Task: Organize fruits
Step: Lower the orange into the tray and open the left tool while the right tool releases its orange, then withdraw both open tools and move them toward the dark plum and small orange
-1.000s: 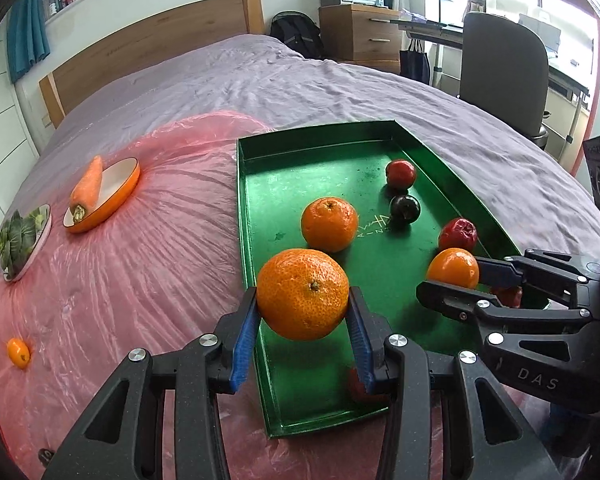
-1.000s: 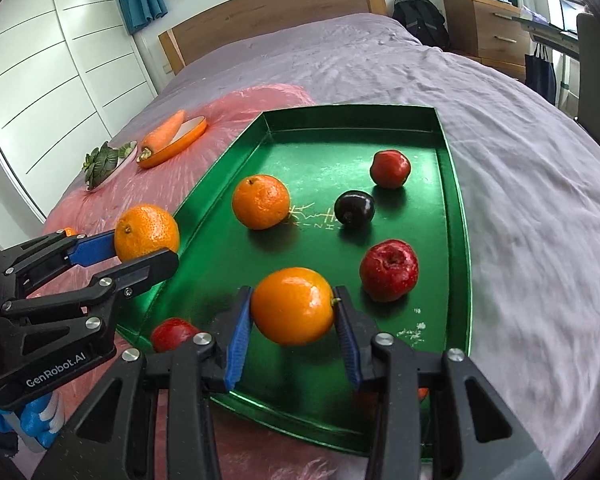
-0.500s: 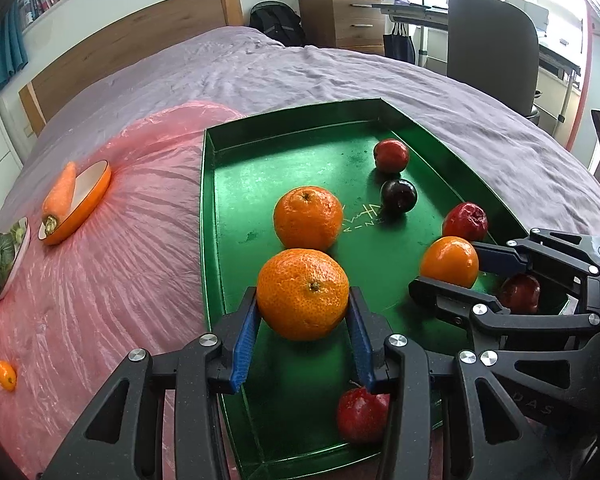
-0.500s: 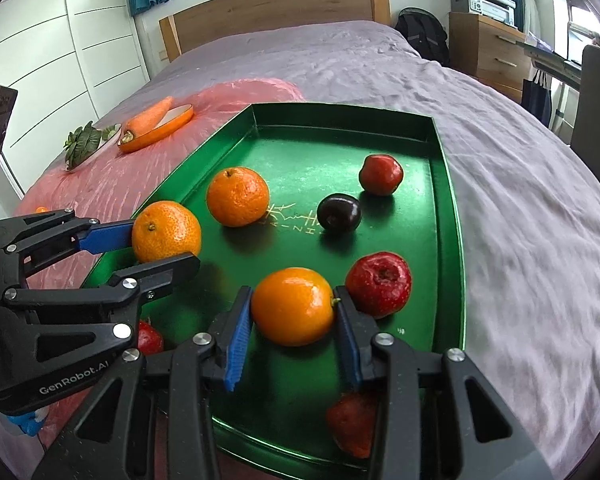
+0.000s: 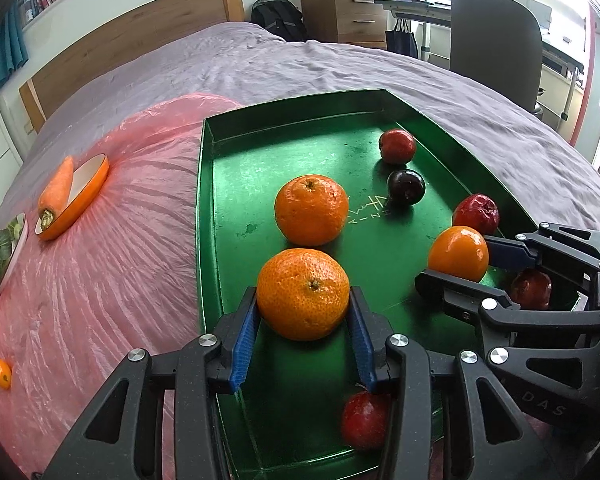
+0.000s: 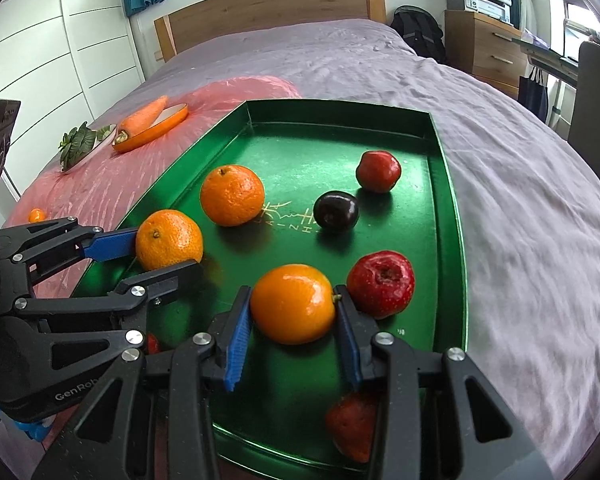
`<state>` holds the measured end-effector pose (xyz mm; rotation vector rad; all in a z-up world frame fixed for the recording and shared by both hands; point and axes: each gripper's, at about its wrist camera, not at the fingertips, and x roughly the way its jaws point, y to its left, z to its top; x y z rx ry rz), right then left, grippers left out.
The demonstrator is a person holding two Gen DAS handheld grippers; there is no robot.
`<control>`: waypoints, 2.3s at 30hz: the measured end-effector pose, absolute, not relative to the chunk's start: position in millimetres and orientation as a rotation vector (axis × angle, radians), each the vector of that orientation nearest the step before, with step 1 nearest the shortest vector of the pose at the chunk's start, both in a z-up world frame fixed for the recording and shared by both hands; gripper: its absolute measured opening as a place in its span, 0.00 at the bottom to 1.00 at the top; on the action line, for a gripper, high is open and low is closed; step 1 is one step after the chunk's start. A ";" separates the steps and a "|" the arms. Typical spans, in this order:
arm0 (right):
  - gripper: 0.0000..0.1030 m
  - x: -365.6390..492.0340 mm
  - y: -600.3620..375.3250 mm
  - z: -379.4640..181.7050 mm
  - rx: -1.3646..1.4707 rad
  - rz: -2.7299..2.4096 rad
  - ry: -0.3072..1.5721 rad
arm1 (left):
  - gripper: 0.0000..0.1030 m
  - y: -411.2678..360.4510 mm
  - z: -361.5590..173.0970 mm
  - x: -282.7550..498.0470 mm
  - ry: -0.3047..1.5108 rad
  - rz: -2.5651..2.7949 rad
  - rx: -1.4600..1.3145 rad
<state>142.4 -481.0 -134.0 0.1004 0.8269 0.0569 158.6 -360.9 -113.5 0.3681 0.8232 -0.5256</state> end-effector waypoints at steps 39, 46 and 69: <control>1.00 132.8 -452.4 -113.9 -0.008 -0.021 0.772 | 0.50 -330.1 -73.9 140.4 0.691 -0.344 0.412; 1.00 130.6 -445.6 -109.7 -0.033 -0.028 0.760 | 0.53 -310.9 -69.6 136.7 0.703 -0.334 0.375; 1.00 102.3 -391.2 -64.2 -0.128 0.039 0.645 | 0.54 -129.3 -68.6 85.7 0.793 -0.127 0.097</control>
